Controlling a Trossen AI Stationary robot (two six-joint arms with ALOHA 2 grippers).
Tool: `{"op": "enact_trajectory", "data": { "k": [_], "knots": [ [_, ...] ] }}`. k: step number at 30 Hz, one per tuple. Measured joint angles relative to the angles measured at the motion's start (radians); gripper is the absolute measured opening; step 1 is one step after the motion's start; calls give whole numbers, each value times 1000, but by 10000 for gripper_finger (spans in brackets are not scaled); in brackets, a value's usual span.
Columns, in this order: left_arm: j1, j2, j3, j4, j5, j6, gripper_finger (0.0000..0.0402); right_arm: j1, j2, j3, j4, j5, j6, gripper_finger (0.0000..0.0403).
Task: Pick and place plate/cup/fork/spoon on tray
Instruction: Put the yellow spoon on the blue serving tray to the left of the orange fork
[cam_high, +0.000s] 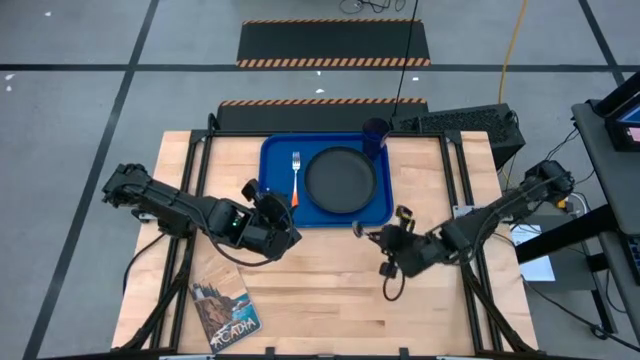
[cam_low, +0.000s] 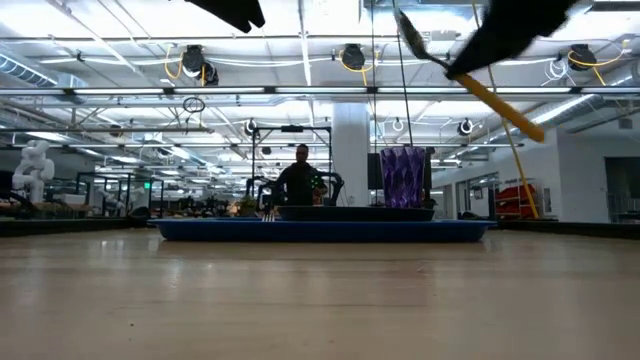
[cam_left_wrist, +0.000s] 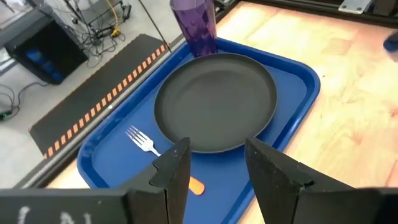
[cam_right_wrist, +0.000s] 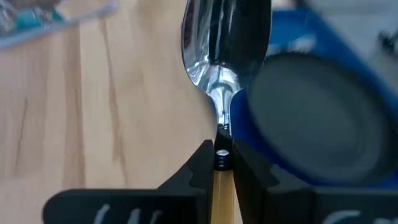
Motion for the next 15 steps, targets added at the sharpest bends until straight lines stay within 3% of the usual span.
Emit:
{"op": "enact_trajectory", "data": {
  "k": [10, 15],
  "knots": [
    [12, 8, 0, 140, 0, 153, 157, -186, -25, -42, 467, -19, -472, 30],
    [4, 52, 0, 222, 10, 266, 180, -253, -25, -82, 714, -147, -626, 31]
  ]
}}
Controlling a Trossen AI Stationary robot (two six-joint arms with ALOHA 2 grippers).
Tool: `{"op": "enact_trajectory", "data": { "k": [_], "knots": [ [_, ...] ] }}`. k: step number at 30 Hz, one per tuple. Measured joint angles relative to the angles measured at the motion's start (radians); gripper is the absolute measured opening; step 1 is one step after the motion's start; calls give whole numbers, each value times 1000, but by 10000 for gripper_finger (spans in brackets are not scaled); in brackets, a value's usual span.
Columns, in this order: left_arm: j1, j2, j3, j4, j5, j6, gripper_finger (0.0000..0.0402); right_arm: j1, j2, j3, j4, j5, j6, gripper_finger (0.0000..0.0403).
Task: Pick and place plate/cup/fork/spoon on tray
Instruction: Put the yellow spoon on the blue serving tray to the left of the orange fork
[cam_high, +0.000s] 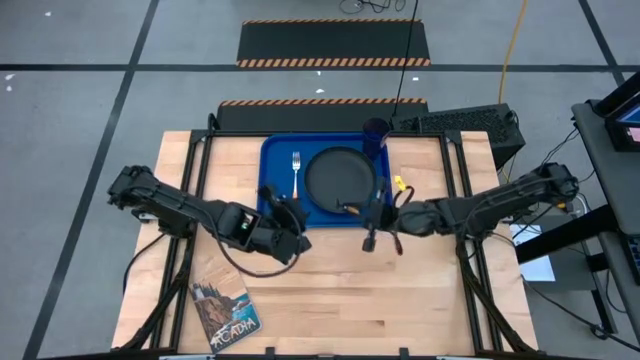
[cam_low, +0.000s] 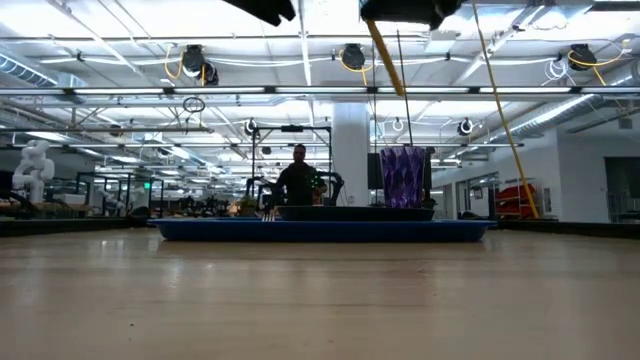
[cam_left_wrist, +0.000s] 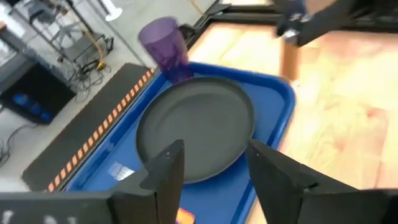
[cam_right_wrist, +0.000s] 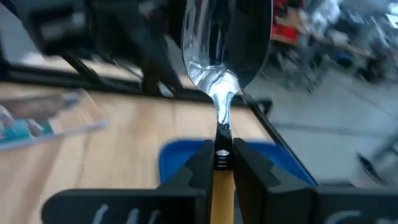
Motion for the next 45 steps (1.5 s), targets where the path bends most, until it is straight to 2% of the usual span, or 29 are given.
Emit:
{"op": "enact_trajectory", "data": {
  "k": [5, 9, 15, 18, 24, 29, 33, 43, 45],
  "knots": [
    [8, 60, 0, 138, 0, 125, 236, -52, 0, -76, 221, -132, -52, 28],
    [14, 90, 0, 281, 8, 256, 273, -76, -1, -107, 290, -136, -70, 31],
    [62, 123, 0, 432, 57, 304, 279, -78, -7, -140, 404, -160, -98, 30],
    [84, 132, 0, 453, 100, 299, 267, -77, -10, -140, 411, -160, -106, 31],
    [132, 179, 0, 597, 199, 317, 239, -76, -11, -140, 424, -160, -102, 32],
    [145, 207, 0, 631, 198, 348, 211, -76, -11, -140, 425, -159, -103, 33],
    [149, 207, 0, 632, 168, 357, 168, -76, -11, -140, 423, -155, -107, 33],
    [142, 196, 0, 586, 161, 365, 31, -75, -22, -140, 401, -145, -126, 33],
    [141, 196, 1, 570, 161, 365, 28, -75, -25, -140, 390, -157, -126, 33]
  ]
}}
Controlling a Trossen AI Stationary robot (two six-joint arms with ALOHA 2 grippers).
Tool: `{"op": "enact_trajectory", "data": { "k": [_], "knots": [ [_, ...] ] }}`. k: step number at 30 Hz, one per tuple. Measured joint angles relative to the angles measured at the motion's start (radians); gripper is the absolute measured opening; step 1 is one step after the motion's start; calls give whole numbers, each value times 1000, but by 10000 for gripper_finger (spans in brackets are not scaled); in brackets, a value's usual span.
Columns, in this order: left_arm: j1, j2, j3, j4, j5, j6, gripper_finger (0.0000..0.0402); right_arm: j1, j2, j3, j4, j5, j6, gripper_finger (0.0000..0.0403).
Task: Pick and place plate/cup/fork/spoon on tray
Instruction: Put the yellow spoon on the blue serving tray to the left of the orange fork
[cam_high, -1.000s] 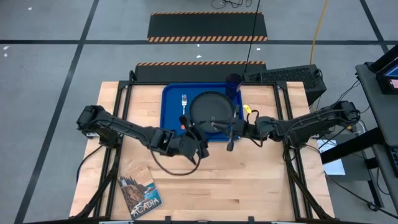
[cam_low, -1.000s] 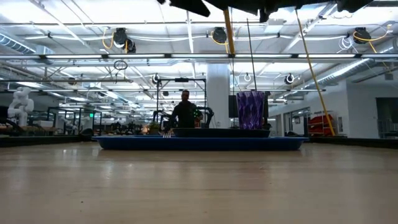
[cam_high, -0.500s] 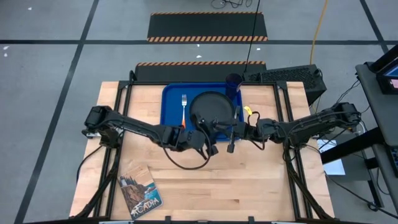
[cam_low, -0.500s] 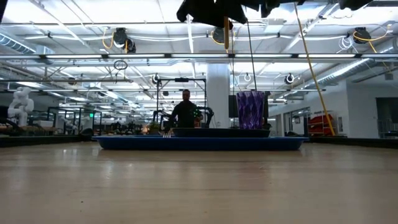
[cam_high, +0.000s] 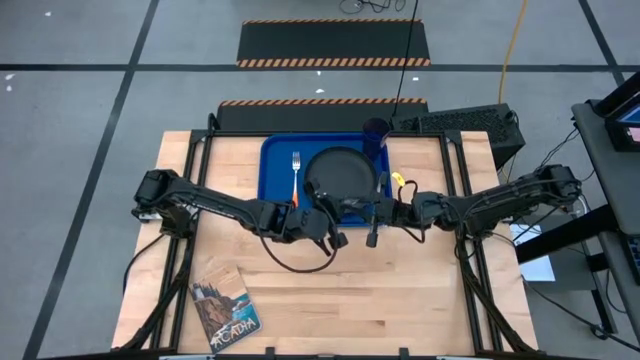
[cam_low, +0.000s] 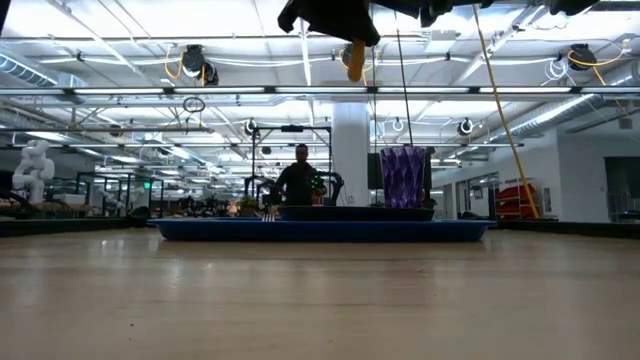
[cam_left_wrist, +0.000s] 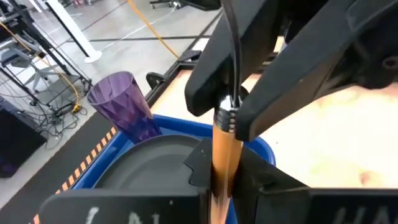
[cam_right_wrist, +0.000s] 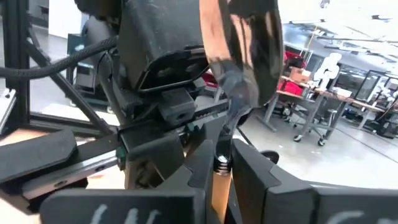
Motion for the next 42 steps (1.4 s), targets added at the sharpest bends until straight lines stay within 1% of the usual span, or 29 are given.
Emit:
{"op": "enact_trajectory", "data": {
  "k": [5, 10, 11, 14, 16, 18, 21, 23, 26, 30, 34, 38, 42],
  "knots": [
    [-3, -32, 0, -46, 37, -13, 28, -6, -10, 3, -33, -7, 4, 42],
    [-20, -89, 0, -127, 85, -71, 28, -9, -22, 1, -87, -34, -1, 85],
    [-25, -97, 0, -155, 86, -79, 28, -10, -23, 0, -87, -54, 0, 95],
    [-31, -99, 0, -166, 111, -83, 28, -10, -25, 1, -84, -98, 14, 122],
    [-28, -97, -1, -177, 167, -81, 28, -10, -25, 1, -85, -119, 31, 136],
    [-19, -97, -1, -175, 222, -82, 28, -13, -25, 1, -84, -162, 51, 147],
    [-6, -90, -1, -172, 246, -82, 34, -22, -25, 1, -86, -255, 77, 159],
    [-1, -85, -1, -178, 250, -77, 35, -25, -24, 1, -84, -280, 96, 163],
    [8, -87, -1, -170, 266, -71, 33, -29, -24, 1, -64, -289, 99, 164],
    [21, -72, -1, -167, 293, -68, 31, -29, -24, 1, -53, -287, 100, 154],
    [22, -61, 0, -122, 310, -42, 35, -30, -22, 1, -51, -289, 99, 128],
    [24, -55, -2, -116, 339, -29, 32, -35, -22, 1, -50, -287, 100, 84],
    [26, -56, -2, -120, 337, -29, 36, -45, -22, 1, -61, -286, 100, 25]
  ]
}}
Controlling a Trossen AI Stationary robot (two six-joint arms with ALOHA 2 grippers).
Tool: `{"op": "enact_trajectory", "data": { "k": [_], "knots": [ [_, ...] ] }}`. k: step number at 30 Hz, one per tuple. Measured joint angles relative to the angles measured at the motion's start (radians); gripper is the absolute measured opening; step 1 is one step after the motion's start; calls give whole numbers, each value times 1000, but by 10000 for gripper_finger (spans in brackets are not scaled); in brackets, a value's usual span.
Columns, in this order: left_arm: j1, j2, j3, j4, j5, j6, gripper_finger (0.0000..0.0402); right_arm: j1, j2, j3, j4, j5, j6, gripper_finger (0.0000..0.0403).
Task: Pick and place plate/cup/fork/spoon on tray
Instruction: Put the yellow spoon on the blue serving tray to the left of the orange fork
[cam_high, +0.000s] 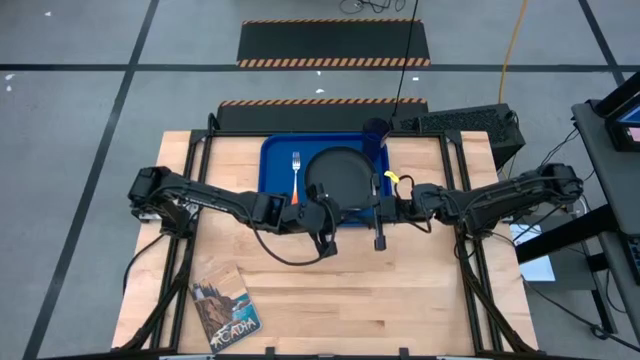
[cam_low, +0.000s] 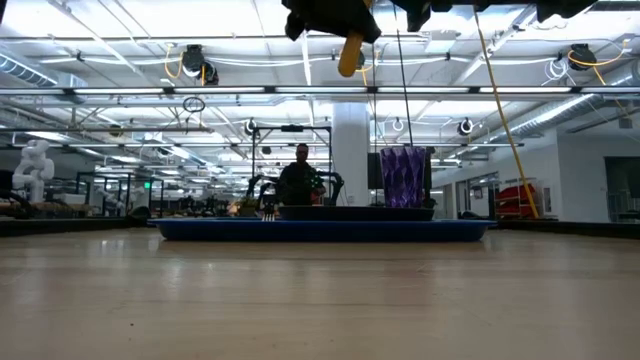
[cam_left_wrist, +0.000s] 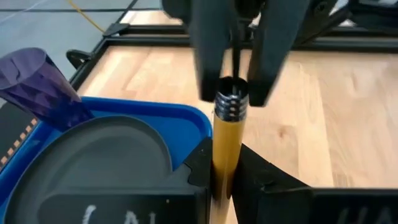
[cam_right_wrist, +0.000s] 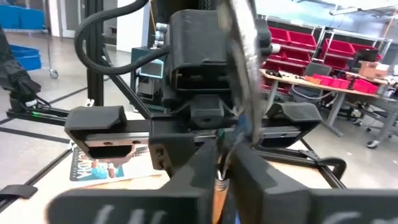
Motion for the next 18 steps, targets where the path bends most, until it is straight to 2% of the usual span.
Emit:
{"op": "enact_trajectory", "data": {
  "k": [2, 7, 13, 18],
  "knots": [
    [0, 0, 0, -2, -5, -12, 45, -5, 0, 0, -2, 9, 2, 8],
    [-1, 0, 0, 7, -38, -61, 83, -6, -5, 0, -5, 123, -15, 10],
    [-27, -2, 0, -2, -218, -46, 124, -8, -31, 0, -37, 213, -37, 3],
    [-42, -5, 0, 5, -309, -38, 152, -8, -68, 0, -91, 363, -51, 1]
  ]
}}
